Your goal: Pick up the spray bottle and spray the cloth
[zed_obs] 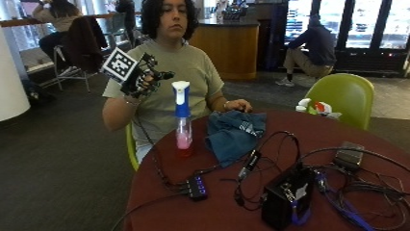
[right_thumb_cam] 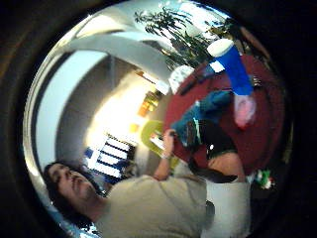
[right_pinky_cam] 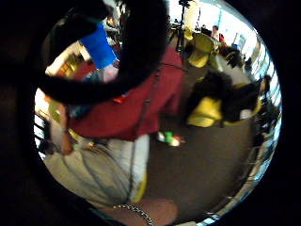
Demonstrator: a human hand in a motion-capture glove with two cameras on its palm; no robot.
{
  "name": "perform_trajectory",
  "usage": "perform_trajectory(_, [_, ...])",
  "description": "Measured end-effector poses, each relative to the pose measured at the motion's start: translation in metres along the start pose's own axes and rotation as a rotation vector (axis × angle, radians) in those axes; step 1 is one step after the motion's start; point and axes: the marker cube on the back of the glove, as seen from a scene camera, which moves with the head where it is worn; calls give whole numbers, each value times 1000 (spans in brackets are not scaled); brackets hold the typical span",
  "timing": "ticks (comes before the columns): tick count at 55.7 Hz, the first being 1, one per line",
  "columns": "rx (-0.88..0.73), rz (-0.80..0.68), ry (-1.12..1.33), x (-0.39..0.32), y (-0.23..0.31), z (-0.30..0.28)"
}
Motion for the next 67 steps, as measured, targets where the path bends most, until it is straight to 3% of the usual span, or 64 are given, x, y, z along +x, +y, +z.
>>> perform_trajectory(12, [88,92,-212,25,-32,64])
perform_trajectory(21, [351,255,-347,48,-79,93])
perform_trajectory(25, [315,220,-380,57,-83,101])
perform_trajectory(30, [374,317,-348,58,-98,109])
perform_trajectory(38, [384,225,-330,69,-107,120])
perform_trajectory(46, [527,311,-294,74,-127,120])
perform_trajectory(67, [579,283,-253,102,-177,113])
